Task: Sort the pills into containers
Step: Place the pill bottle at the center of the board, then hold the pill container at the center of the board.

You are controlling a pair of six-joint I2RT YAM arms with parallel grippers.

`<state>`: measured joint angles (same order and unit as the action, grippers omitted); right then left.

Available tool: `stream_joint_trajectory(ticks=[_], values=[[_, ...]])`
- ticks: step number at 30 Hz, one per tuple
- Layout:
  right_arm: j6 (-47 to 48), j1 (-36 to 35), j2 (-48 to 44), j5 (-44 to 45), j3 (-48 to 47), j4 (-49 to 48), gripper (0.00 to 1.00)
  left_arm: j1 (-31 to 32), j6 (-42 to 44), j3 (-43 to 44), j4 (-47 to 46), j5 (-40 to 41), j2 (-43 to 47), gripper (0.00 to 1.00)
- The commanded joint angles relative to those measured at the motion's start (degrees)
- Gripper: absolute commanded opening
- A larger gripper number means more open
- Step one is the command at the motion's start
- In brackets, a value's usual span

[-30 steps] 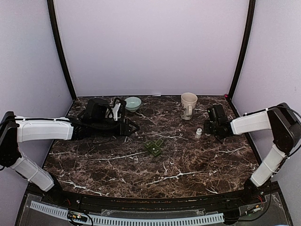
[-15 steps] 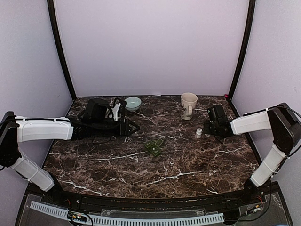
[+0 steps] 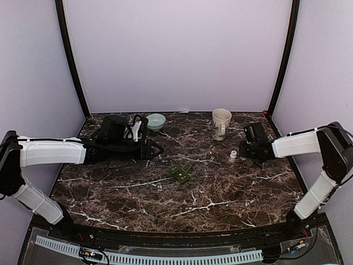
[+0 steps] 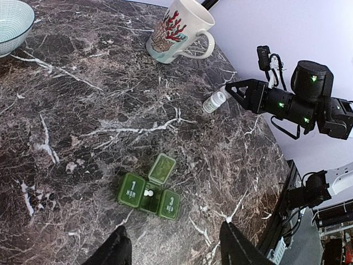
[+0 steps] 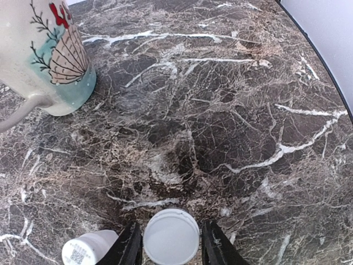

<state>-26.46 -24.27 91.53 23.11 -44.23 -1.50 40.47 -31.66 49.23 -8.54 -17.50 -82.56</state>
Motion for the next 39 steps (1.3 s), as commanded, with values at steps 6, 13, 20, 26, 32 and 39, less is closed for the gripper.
stream_joint_trajectory(ticks=[6,13,20,26,32,39], values=[[-0.72,-1.32,-3.98,0.55,0.14,1.50,0.38,-0.19,0.73,-1.41,-0.84,0.09,1.35,0.58],[0.41,-3.51,-8.23,2.17,-2.19,4.81,0.39,-0.21,0.42,-3.07,-1.80,0.27,1.96,0.58],[1.91,-8.17,-11.48,2.92,-5.62,7.82,0.40,-0.21,-1.23,-6.37,-4.20,-0.73,1.89,0.55],[2.89,-11.90,-11.27,-4.03,-7.60,6.24,0.39,-0.21,-1.67,-7.68,-4.52,-1.99,0.68,0.54],[2.08,-15.70,-6.12,-13.31,-9.77,4.60,0.34,-0.21,-2.34,-7.16,-5.14,-3.71,-2.13,0.53],[0.46,-18.03,1.36,-19.18,-13.13,4.23,0.17,-0.21,-2.24,-5.97,-4.86,-4.72,-5.69,0.48]])
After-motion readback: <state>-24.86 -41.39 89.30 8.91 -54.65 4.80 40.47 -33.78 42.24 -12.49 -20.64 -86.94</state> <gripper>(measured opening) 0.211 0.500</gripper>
